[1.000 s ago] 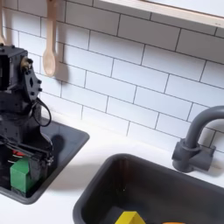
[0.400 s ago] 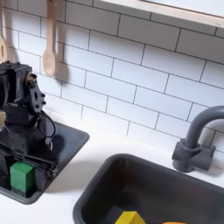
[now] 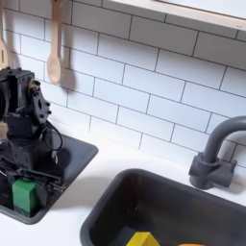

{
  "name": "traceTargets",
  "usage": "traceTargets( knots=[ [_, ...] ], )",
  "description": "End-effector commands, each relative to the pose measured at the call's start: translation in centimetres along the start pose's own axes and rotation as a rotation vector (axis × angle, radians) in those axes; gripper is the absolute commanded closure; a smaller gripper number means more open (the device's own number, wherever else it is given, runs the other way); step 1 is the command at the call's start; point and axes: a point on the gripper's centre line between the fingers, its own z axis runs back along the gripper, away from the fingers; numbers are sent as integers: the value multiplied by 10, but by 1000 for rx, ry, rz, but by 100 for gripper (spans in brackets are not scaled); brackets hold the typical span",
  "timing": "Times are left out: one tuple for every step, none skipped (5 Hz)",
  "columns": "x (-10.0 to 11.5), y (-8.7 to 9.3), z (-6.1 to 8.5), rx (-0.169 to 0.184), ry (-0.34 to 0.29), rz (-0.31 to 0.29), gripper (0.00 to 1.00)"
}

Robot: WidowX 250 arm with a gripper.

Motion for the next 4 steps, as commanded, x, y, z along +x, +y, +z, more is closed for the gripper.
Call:
traceTargets(
  knots=[
    [-4, -3, 28, 17, -25, -5, 100],
    [-3, 0, 56, 22, -73, 8, 100],
    [4, 4, 78, 52, -123, 7, 100],
    [17, 18, 90, 94, -170, 29, 100]
  ],
)
